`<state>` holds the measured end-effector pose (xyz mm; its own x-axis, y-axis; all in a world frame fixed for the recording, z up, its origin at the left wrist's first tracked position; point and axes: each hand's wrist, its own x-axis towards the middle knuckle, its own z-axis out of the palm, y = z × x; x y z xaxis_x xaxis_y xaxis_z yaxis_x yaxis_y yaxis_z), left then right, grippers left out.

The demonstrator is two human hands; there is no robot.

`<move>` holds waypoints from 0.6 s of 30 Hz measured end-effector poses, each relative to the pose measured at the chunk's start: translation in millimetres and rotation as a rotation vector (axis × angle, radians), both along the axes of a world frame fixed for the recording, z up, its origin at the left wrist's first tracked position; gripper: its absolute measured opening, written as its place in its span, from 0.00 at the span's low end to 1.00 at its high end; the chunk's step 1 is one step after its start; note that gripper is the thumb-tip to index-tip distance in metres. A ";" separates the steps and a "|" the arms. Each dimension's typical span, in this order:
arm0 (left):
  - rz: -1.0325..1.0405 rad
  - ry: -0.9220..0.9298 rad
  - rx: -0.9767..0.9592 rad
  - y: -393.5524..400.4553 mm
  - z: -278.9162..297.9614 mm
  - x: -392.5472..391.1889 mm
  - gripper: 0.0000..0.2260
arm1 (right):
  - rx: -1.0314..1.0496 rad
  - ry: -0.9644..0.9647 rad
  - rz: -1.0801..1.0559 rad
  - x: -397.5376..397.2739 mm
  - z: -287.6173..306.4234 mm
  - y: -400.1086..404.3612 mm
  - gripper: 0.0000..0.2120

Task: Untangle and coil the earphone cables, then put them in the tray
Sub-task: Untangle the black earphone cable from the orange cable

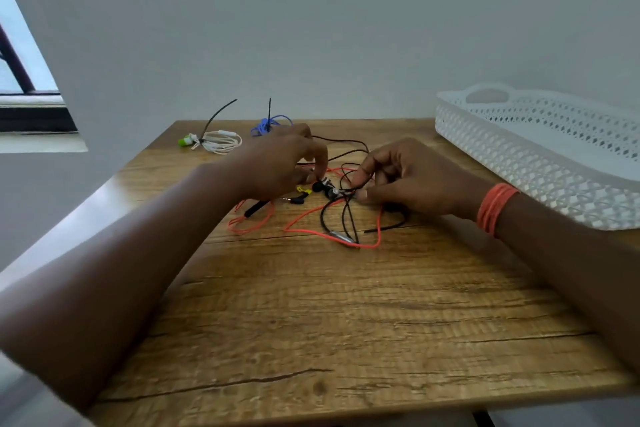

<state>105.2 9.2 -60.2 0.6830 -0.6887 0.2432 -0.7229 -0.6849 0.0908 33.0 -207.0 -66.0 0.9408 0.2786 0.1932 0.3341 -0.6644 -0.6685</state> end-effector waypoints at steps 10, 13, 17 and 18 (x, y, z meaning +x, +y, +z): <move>-0.056 0.041 -0.499 -5.8 10.0 -16.4 0.03 | 0.499 -0.254 -0.192 3.1 9.7 -7.7 0.05; -0.131 0.074 -0.552 -13.0 14.4 -31.0 0.02 | 0.747 -0.128 -0.156 -0.7 14.6 -7.5 0.05; -0.077 -0.387 -0.485 -20.6 13.0 -38.2 0.06 | 0.928 0.024 -0.020 -2.1 19.3 -5.4 0.08; -0.041 -0.496 -0.487 -20.7 13.2 -37.5 0.09 | 0.942 0.060 0.014 -3.6 21.3 -4.2 0.09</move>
<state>67.7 -11.5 -47.0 0.3871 -0.4451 0.8075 -0.7829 -0.6213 0.0328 29.4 -211.2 -44.8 0.9541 0.0441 0.2963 0.2858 0.1622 -0.9445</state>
